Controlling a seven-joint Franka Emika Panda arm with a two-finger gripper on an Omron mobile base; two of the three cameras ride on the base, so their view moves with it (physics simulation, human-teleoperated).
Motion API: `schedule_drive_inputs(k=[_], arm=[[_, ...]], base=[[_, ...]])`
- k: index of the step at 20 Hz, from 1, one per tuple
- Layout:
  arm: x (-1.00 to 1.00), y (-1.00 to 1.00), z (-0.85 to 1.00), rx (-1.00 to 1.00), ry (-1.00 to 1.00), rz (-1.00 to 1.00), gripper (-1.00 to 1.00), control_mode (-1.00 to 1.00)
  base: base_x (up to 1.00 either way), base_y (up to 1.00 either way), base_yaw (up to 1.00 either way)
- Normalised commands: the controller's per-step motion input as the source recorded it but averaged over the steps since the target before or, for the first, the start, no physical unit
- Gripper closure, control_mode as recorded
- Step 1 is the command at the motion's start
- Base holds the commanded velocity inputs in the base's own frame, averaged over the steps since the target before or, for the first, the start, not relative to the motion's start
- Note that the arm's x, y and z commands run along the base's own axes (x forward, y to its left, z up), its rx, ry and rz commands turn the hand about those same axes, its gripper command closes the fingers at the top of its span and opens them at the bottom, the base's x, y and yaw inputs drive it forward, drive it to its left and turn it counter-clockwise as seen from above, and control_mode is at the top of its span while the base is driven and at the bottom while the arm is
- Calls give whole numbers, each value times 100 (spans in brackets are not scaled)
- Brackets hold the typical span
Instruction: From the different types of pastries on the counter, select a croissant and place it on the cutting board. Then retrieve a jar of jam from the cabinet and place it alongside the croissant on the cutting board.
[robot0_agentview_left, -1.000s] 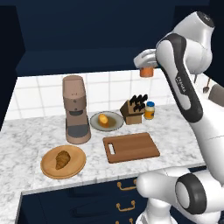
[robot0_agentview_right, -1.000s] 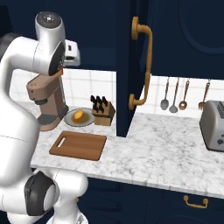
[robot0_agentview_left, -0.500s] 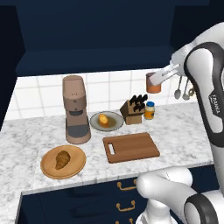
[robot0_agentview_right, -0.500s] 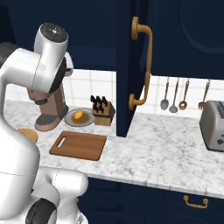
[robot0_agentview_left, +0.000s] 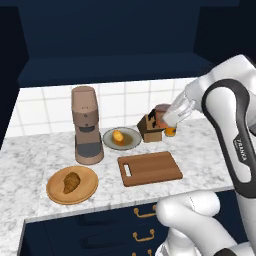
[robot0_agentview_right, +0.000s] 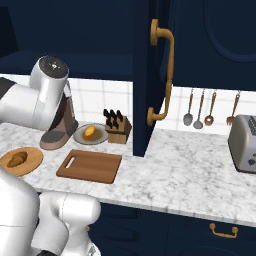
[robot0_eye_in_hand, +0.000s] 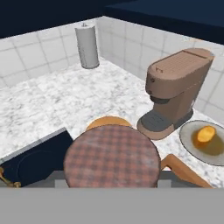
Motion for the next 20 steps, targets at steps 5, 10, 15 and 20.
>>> schedule_drive_inputs(k=[5, 10, 15, 20], arm=[[-16, 0, -50, 0, -2, 23, 100, -100], [4, 0, -50, 0, 0, 21, 100, -100], [24, 0, -47, 1, -7, 16, 100, -100], [18, 0, -61, 0, -3, 15, 100, -100]], base=[[0, 0, 0], [0, 0, 0], [0, 0, 0], [0, 0, 0]])
